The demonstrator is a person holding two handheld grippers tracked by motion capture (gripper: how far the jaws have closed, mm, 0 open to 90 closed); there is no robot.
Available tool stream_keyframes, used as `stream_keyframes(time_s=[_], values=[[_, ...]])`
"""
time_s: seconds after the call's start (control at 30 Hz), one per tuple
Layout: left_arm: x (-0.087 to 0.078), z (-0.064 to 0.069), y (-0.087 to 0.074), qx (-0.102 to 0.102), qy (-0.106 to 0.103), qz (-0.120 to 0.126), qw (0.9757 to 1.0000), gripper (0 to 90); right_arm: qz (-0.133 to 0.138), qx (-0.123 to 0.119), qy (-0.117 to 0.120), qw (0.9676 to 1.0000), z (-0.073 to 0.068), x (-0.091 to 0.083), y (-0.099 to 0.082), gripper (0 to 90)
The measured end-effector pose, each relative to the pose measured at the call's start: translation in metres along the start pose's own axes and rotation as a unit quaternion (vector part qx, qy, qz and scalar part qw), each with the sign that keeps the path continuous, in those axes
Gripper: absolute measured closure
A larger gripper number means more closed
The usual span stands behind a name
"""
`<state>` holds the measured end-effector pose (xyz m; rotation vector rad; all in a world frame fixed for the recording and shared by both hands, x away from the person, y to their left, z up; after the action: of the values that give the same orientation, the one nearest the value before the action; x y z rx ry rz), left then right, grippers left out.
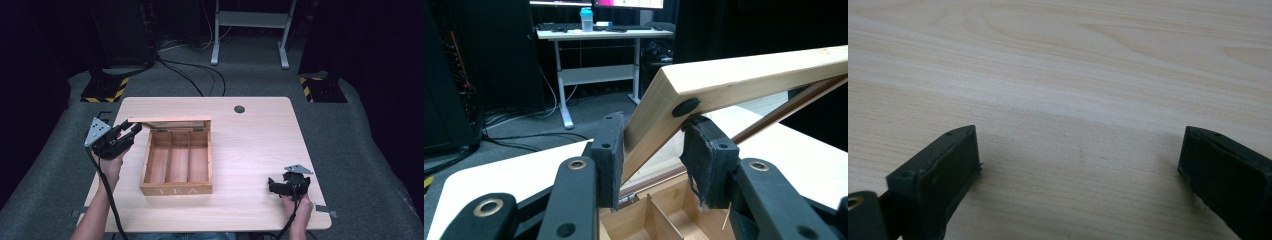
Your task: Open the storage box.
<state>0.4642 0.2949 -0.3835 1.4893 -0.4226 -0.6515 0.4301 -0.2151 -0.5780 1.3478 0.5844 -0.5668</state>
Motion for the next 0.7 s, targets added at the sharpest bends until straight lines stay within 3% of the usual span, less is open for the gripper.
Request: stream_keyframes(time_s=[0.7], values=[[-0.0023,0.0016,-0.0018,0.006,-0.002,-0.006,1.0000,60.1,0.000,0.000,0.000,1.0000,0.0000,0.0000,0.0000,2.6]])
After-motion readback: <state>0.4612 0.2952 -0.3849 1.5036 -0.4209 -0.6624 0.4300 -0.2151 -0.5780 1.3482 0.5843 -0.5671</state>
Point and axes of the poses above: each handheld gripper's, and its own axes: x roughly forward along the jaws, y roughly out of its top, z roughly to its right, the point moved 7 cm from there along x, roughly forward along the jaws, and after that the axes turned 11 degrees about -y, right-handed, at the moved point
